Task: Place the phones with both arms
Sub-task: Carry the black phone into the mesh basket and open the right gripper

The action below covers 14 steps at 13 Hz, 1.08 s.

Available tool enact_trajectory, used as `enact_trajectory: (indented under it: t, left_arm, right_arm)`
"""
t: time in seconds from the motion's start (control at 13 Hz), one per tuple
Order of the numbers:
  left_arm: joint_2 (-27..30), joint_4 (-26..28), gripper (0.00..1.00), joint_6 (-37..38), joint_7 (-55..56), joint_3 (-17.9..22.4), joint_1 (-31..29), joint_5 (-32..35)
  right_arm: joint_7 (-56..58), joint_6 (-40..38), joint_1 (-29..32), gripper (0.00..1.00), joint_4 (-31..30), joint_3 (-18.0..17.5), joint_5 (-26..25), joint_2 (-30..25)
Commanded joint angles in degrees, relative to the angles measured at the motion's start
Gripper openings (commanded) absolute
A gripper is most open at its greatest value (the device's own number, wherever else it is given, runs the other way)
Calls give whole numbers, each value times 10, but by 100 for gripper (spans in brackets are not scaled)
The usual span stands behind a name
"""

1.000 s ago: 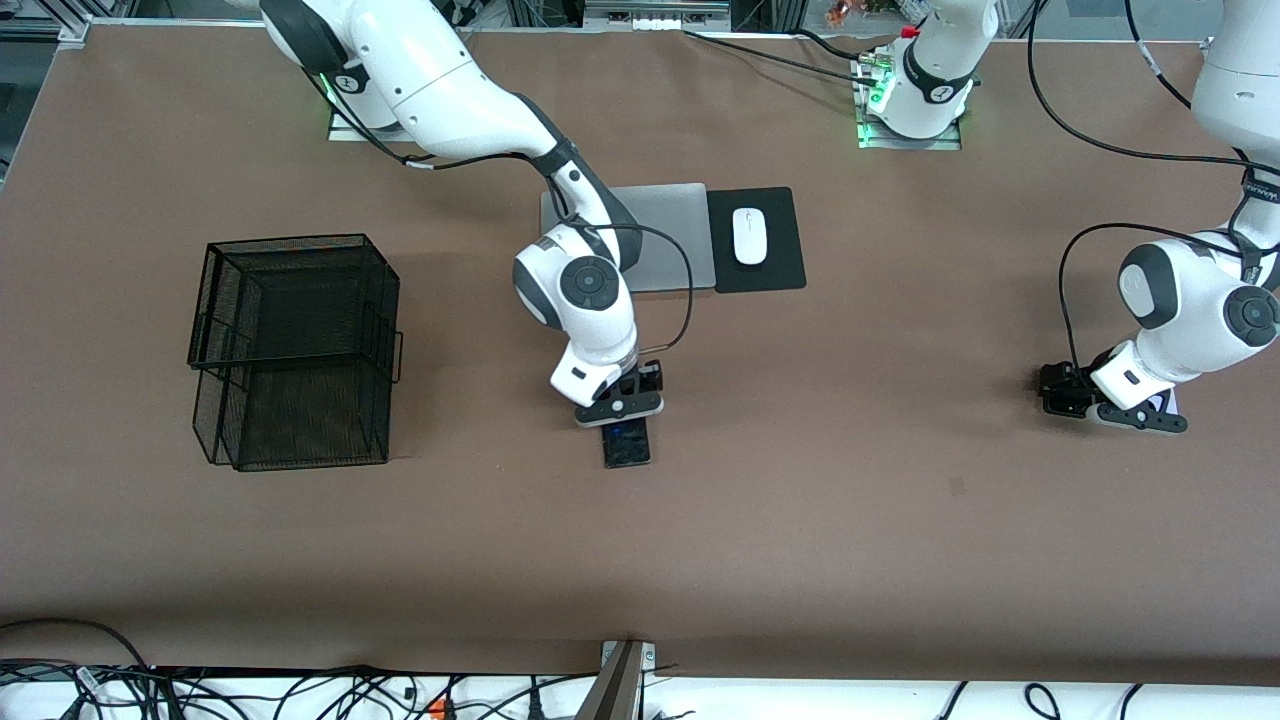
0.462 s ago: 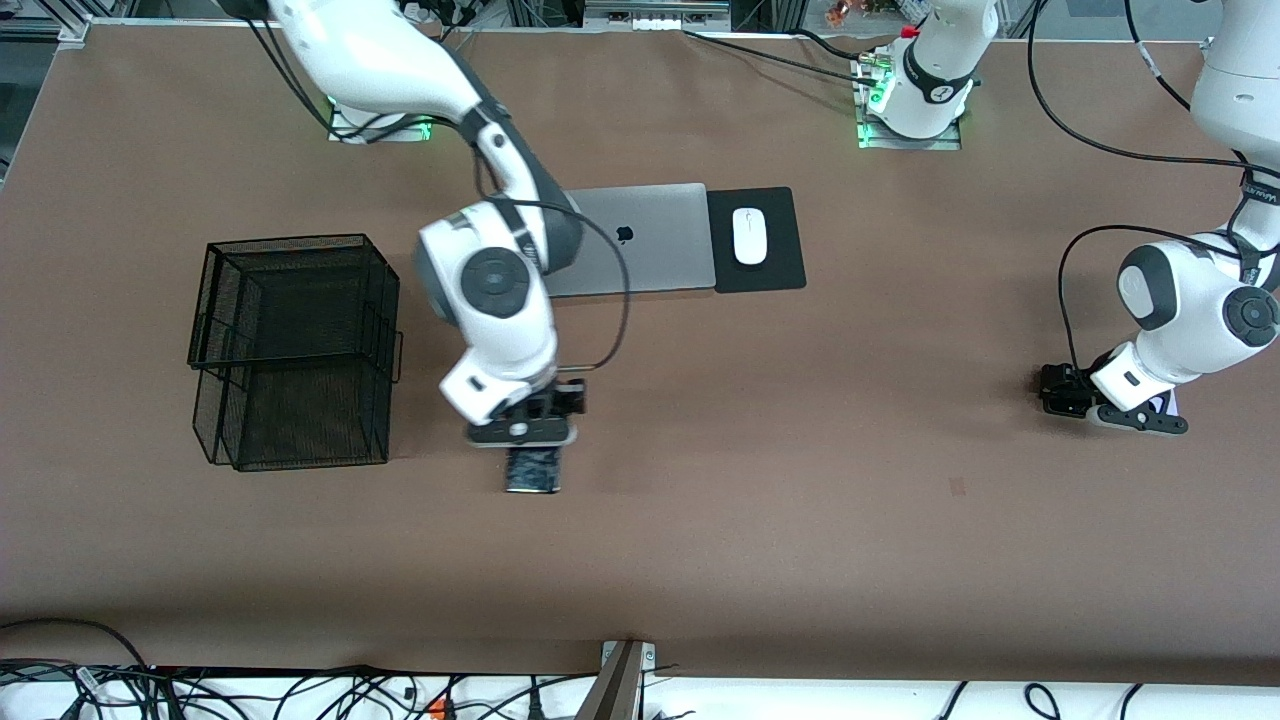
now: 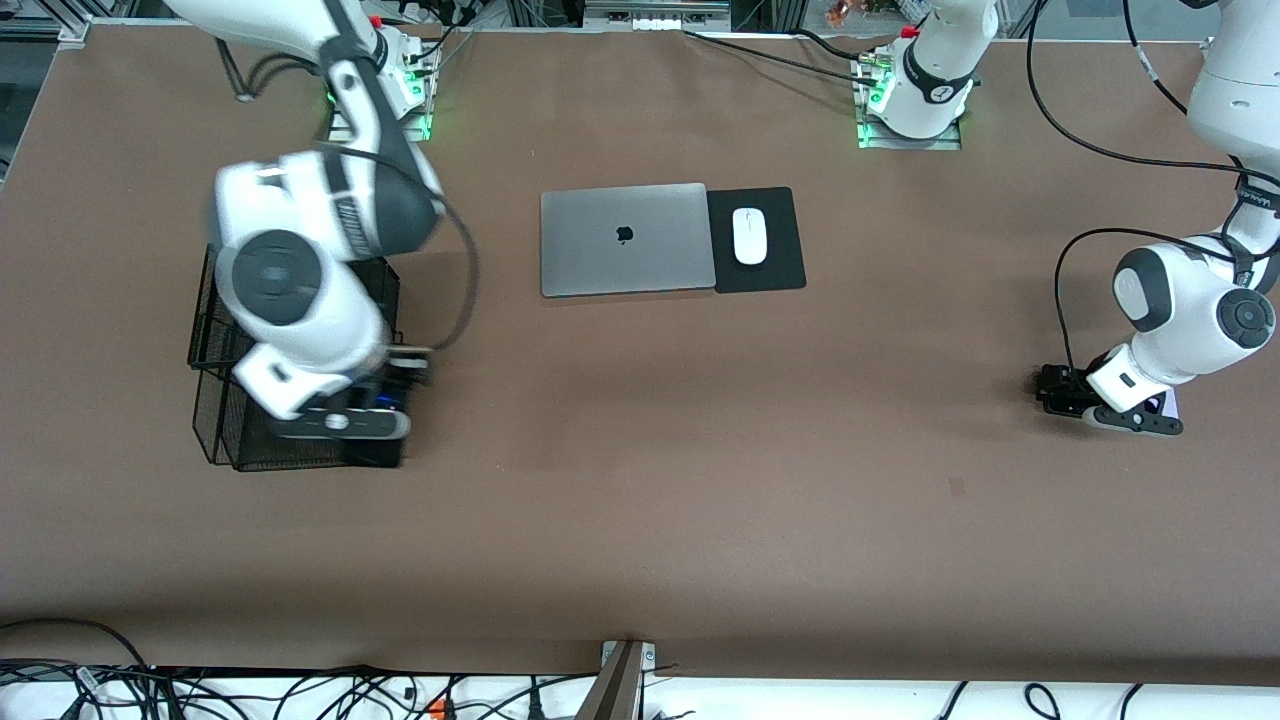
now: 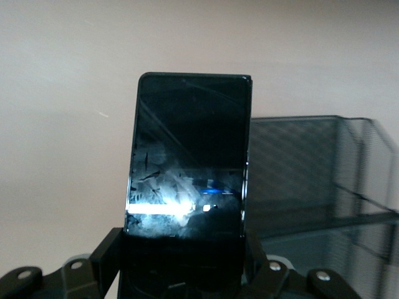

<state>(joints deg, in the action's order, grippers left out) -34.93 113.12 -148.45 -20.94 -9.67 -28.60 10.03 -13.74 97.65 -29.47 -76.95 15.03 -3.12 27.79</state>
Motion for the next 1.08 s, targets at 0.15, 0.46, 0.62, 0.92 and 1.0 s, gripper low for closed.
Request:
enact_trajectory:
  t: [0.15,0.46,0.62,0.92,1.0]
  left_arm:
    - [-4,-10,60,-1,8,-2,-2,10]
    - [-10,-21,28,2,19,-3,-1,10]
    - [-9,-33,27,10,24,-2,3,10]
    - [0,-82,27,99,39,-11,10,10]
    - [4,-97,27,112,49,-15,16,10]
  right_arm:
    - [150,62,-2,7,-243,93,9,-164]
    - [175,82,-3,8,-380,141,1,-261]
    - [175,75,-3,8,-421,168,0,-281]
    - [175,64,-2,8,-431,195,-1,-267]
    - [175,68,-2,8,-430,196,-1,-261]
